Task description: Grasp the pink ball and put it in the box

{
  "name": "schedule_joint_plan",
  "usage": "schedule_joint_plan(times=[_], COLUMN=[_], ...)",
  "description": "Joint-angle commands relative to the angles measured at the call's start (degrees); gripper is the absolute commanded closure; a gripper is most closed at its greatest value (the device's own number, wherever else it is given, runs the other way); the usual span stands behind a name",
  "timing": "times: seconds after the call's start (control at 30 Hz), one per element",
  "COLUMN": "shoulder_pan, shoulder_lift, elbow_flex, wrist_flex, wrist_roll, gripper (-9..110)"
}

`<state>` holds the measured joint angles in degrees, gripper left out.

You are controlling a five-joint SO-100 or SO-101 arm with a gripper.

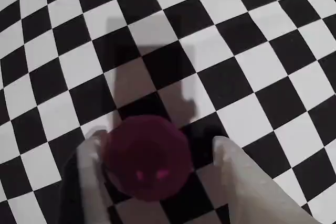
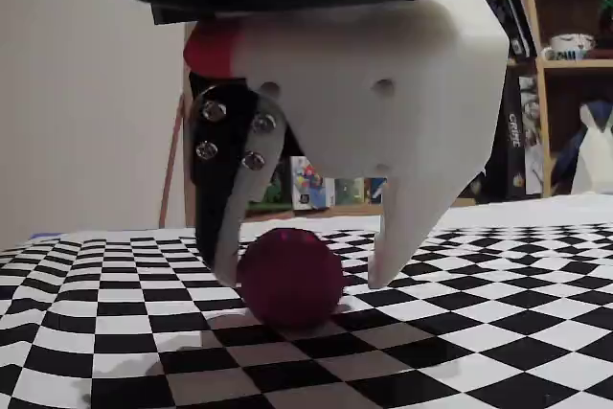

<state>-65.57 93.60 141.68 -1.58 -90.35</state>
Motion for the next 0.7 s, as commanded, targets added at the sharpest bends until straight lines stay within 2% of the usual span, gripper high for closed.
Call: schedule_joint_plan(times=[0.0, 0.03, 0.67], shoulder_pan=[-0.53, -0.53, 0.35], shoulder_lift=[0.09, 0.09, 5.45], elbow_flex=[-2.37, -2.37, -1.41], wrist_flex=[-0.79, -0.79, -0.44], wrist_roll=[-0.44, -0.44, -0.35], gripper=[98, 101, 101])
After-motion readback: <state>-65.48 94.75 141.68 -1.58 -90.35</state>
